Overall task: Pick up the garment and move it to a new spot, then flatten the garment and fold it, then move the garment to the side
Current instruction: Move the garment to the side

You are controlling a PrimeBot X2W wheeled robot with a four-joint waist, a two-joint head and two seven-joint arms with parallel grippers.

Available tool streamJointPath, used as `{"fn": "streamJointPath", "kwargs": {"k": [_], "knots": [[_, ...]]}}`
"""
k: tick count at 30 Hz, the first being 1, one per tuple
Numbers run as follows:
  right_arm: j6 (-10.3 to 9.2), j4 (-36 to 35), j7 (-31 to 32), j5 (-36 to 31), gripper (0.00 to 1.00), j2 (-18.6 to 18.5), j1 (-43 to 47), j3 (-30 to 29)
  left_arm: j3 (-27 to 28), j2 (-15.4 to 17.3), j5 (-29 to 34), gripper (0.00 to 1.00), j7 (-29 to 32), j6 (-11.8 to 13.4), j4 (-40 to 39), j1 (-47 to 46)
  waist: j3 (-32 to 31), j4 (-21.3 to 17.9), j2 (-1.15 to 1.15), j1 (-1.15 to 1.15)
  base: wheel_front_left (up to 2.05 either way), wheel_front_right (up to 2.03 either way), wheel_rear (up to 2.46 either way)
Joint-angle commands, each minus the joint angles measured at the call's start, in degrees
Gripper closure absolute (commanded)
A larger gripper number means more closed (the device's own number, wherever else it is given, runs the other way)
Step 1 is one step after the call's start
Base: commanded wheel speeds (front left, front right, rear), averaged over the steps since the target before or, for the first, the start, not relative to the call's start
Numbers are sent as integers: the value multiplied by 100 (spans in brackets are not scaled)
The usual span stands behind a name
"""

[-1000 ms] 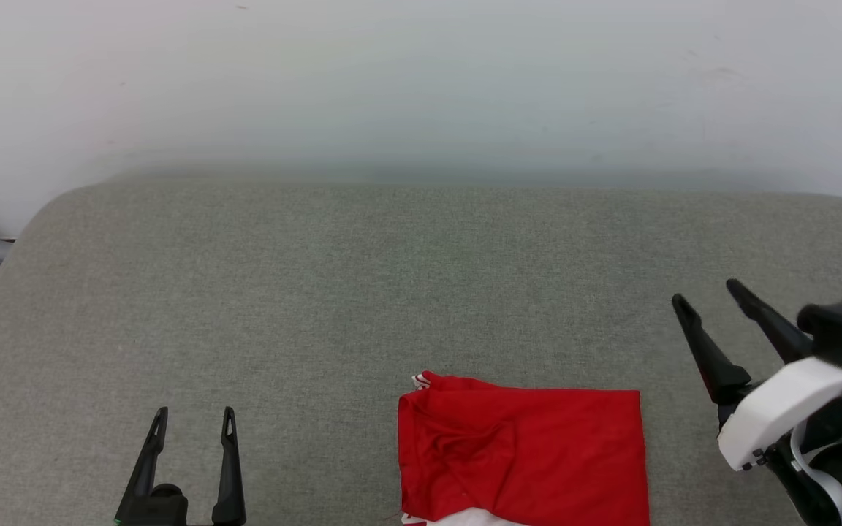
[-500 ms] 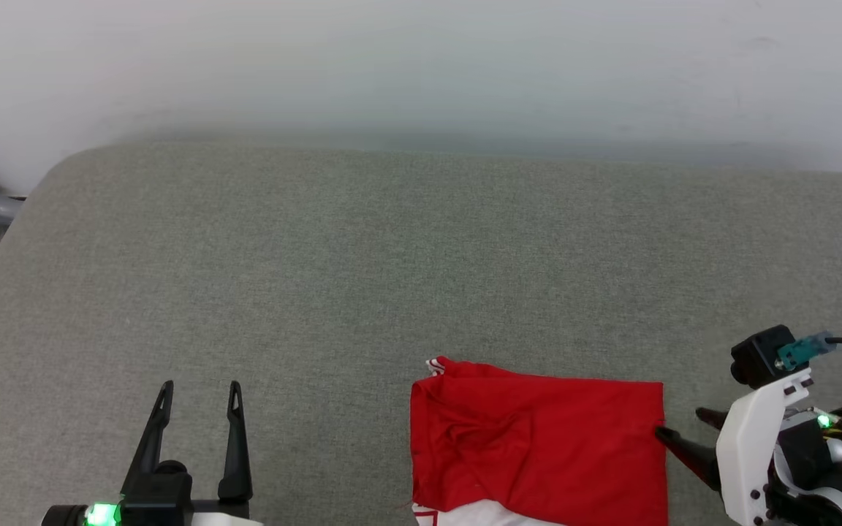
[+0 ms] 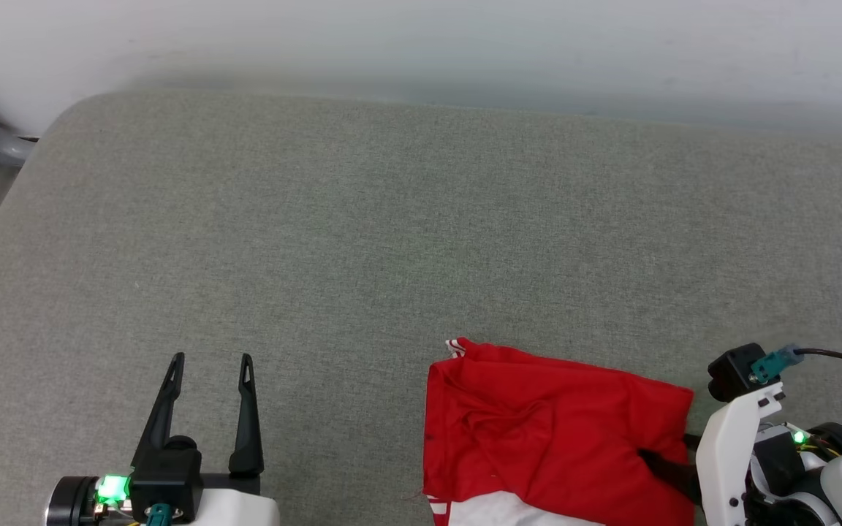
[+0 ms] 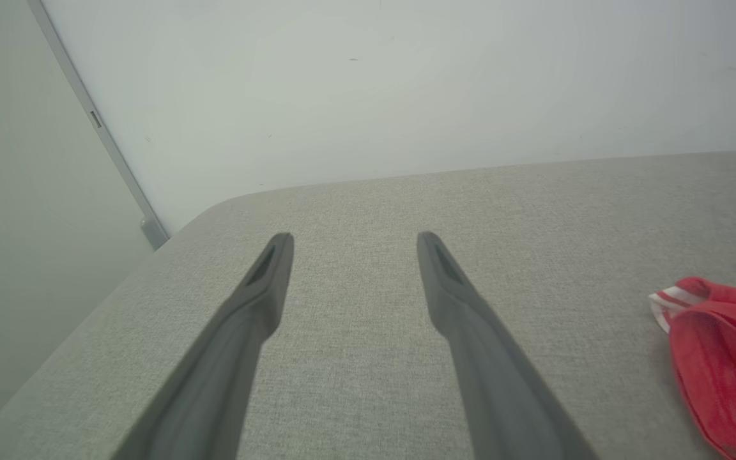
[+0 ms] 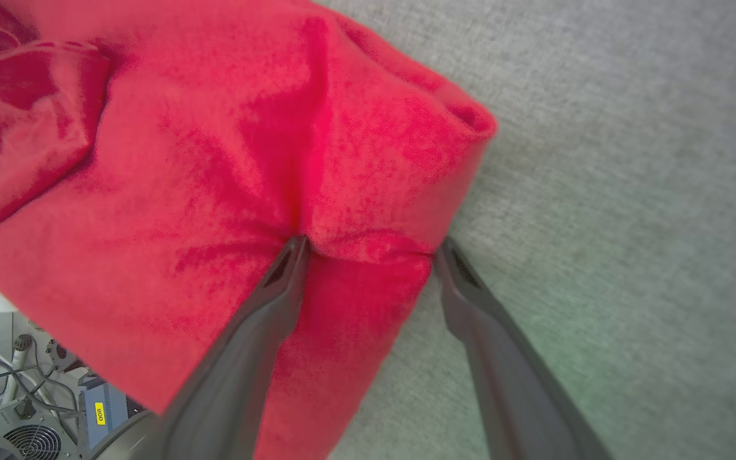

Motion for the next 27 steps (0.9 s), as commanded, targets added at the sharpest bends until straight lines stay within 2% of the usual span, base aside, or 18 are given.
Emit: {"fn": "streamJointPath", "kwargs": {"k": [1, 8, 9, 10, 21, 27], "knots": [[-3, 204, 35, 55, 0, 40, 82, 252, -13, -17, 18, 0, -14, -5, 11, -89, 62, 48, 0, 0, 0, 0, 0], [6, 556, -132, 226, 0, -43, 315, 843, -31, -29, 3, 0, -14, -13, 48, -109, 105, 95, 0, 0, 0, 0, 0], [6, 571, -190, 251, 59, -61, 299, 898, -27, -27, -1, 0, -14, -14, 50, -109, 106, 93, 0, 0, 0, 0, 0], [6, 568, -262, 267, 100, -88, 272, 959, -20, -23, -5, 0, -14, -11, 53, -103, 101, 87, 0, 0, 0, 0, 0], [-6, 465, -1169, 373, 100, -357, -196, 1062, -23, 1, 14, 0, -14, -19, 110, 2, -59, 11, 0, 0, 0, 0, 0], [-7, 337, -1545, 202, 100, -550, -332, 1039, 9, -7, 3, 0, -14, 31, 73, 62, -107, -141, 0, 0, 0, 0, 0]]}}
